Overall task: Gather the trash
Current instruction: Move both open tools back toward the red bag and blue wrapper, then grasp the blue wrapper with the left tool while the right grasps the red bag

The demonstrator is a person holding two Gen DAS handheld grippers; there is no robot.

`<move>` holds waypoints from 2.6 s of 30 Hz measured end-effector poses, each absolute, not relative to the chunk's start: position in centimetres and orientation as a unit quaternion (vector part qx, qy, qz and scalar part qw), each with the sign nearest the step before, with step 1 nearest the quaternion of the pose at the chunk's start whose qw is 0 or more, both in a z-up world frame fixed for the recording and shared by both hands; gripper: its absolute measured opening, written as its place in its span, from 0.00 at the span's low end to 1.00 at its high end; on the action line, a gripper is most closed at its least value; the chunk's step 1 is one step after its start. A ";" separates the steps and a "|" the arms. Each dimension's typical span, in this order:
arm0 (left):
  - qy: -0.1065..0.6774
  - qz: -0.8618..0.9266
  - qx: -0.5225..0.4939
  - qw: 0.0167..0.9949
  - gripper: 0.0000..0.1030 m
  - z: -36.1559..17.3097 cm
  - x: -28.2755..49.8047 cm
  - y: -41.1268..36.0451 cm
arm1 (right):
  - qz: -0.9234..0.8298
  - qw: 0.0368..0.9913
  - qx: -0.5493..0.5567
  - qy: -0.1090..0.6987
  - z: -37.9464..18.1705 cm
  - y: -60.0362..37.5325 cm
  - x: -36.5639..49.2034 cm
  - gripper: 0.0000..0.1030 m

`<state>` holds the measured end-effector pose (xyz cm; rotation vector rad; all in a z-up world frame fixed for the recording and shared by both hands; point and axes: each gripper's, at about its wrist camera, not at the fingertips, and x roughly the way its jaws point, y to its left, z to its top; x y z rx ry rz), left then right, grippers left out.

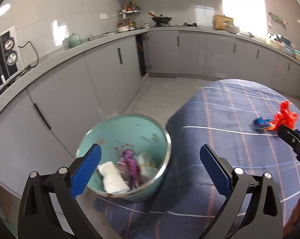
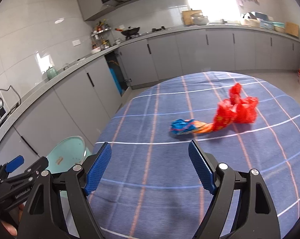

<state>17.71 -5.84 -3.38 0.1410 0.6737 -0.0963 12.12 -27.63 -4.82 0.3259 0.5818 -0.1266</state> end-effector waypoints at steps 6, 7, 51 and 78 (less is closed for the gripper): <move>0.332 -0.071 0.084 0.937 0.95 -3.7 17.0 -8.8 | -0.085 0.942 0.163 0.283 -4.8 -29.6 11.0 0.77; 0.332 -0.074 0.085 0.936 0.95 -3.7 17.0 -9.1 | -0.089 0.941 0.164 0.283 -4.8 -30.0 10.8 0.77; 0.376 -0.223 0.113 0.892 0.72 -7.9 22.7 -26.1 | -0.153 0.912 0.210 0.316 -7.6 -45.3 11.8 0.58; 0.367 -0.283 0.143 0.874 0.44 -10.4 26.7 -34.4 | -0.073 0.892 0.242 0.375 -10.4 -48.5 18.3 0.31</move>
